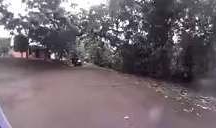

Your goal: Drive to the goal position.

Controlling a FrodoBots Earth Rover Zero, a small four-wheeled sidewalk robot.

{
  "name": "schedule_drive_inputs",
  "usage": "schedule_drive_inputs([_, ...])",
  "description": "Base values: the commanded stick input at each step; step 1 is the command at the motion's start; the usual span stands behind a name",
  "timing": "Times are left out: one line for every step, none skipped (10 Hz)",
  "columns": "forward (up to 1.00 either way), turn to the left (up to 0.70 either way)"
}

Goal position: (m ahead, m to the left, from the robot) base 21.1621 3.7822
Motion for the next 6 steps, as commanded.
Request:
schedule_drive_inputs([0.7,0.0])
schedule_drive_inputs([0.7,0.0])
schedule_drive_inputs([0.7,0.0])
schedule_drive_inputs([0.7,0.12])
schedule_drive_inputs([0.7,0.3])
schedule_drive_inputs([0.7,0.35])
